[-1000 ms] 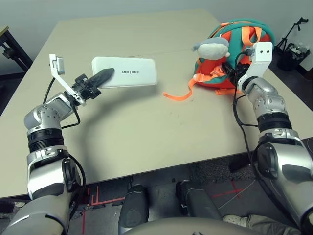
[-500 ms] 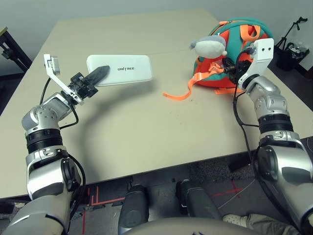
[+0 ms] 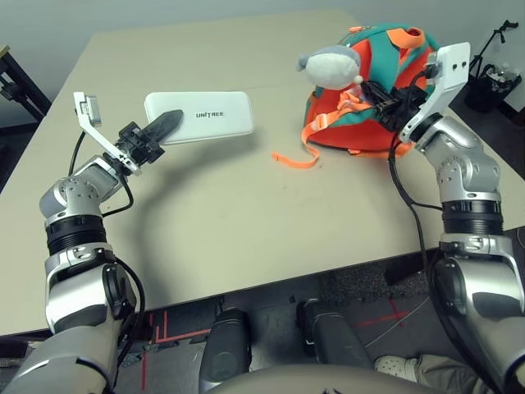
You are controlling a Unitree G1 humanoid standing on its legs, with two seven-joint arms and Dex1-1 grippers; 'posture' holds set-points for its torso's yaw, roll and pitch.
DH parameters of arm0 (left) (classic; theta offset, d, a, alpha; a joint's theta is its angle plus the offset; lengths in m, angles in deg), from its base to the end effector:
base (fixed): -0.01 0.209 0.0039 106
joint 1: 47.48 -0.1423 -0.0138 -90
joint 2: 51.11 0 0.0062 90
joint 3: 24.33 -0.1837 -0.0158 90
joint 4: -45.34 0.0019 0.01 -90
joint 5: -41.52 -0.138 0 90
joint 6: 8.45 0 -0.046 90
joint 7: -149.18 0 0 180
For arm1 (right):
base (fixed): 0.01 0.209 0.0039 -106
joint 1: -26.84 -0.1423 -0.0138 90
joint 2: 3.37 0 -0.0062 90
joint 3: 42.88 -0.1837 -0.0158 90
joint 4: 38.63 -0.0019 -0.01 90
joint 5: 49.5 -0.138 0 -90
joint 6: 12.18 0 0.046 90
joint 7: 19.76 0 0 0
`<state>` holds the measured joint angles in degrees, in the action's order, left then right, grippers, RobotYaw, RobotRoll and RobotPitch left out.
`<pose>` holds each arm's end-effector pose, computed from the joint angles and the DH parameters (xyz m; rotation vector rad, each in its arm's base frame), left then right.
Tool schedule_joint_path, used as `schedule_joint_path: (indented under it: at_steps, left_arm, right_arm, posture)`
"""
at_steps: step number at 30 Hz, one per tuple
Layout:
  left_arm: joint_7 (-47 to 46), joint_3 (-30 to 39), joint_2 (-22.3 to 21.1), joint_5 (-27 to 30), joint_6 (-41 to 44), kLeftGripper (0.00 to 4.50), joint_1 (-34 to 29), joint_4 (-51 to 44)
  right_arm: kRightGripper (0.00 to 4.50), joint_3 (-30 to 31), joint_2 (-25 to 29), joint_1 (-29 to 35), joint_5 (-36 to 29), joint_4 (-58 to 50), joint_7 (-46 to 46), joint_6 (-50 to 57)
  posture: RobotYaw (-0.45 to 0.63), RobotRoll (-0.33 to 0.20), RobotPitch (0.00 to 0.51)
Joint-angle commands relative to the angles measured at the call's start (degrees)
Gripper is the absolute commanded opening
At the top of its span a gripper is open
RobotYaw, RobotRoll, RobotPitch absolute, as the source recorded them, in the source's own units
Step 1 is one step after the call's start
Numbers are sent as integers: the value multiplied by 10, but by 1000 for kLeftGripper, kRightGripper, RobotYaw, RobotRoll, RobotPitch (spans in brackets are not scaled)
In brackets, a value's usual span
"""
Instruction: Put the pencil case into the backpack and zip it.
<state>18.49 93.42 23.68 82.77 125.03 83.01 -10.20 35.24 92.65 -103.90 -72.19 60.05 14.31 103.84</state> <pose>0.2967 0.3032 0.1491 -0.7140 0.0325 -0.6452 0.3063 -0.2166 0.2024 0.0569 -0.1875 0.5837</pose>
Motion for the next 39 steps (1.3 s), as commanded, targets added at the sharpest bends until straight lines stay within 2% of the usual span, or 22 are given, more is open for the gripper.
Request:
schedule_joint_path:
  at_steps: [1,14,23,26,29,33,39]
  left_arm:
    - [7,-3,0,2,-11,1400,11,2]
    - [20,-20,-10,-5,-20,1400,24,14]
    - [39,-43,-30,-16,-23,1400,30,-16]
    - [47,-44,-36,-15,-27,1400,29,-29]
    - [79,-75,-58,-35,-50,1400,11,-82]
    - [92,-76,-80,-27,-44,1400,6,-130]
    - [134,-109,-136,-37,-29,1400,14,-192]
  right_arm:
    - [240,0,10,12,-45,-103,15,30]
    - [239,-12,8,78,-133,-267,-19,143]
    - [239,-2,7,120,-184,-321,-28,182]
    - [239,14,16,150,-167,-315,-17,173]
    - [239,24,23,176,-158,-306,-8,165]
    - [237,30,30,195,-153,-297,0,158]
    - [236,36,39,214,-143,-282,11,146]
  posture:
    - [-104,0,100]
    - [-123,0,105]
    - [-119,0,102]
    - [-118,0,103]
    - [-117,0,104]
    - [-113,0,107]
    - [-109,0,108]
